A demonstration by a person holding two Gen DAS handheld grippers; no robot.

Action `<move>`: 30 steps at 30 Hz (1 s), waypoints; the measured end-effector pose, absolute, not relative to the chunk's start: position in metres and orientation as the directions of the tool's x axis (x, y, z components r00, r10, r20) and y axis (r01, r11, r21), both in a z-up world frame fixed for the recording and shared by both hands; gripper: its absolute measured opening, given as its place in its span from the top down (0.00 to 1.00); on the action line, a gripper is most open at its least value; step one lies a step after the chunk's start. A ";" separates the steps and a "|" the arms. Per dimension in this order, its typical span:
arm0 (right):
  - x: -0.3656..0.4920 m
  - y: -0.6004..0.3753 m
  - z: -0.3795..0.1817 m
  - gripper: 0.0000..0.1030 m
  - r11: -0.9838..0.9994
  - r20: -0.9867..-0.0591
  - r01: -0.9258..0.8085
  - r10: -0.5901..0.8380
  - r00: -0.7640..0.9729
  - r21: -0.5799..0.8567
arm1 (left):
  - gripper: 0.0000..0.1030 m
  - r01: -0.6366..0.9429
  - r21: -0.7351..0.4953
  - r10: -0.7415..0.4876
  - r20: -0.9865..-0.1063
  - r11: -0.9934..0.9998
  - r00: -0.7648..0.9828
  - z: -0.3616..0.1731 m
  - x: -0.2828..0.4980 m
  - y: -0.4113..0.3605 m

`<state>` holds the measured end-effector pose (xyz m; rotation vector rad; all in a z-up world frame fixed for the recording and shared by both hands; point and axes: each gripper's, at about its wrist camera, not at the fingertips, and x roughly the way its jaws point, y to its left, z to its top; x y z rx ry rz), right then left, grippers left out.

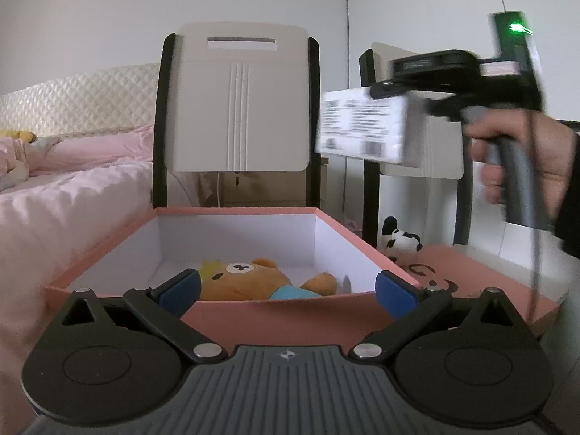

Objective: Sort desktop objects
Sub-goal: 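Carry the tissue pack with the right gripper and drop it into the box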

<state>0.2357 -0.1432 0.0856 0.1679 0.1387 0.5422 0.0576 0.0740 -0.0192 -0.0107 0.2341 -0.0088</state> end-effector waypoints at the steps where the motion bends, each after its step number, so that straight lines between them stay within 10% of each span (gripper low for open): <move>1: 0.242 -0.136 0.085 0.49 0.834 -0.095 -0.515 0.539 0.837 0.196 | 0.00 0.005 -0.021 -0.010 -0.231 1.000 0.973 -0.019 0.058 0.076; 20: 0.346 -0.035 0.017 0.49 0.759 -0.472 -0.648 0.596 0.649 0.067 | 0.00 0.002 -0.109 -0.028 -0.244 0.994 0.969 -0.020 0.060 0.099; 30: 0.357 -0.043 -0.001 0.45 0.759 -0.521 -0.643 0.592 0.615 0.103 | 0.00 -0.002 -0.119 -0.027 -0.244 0.993 0.969 -0.020 0.060 0.100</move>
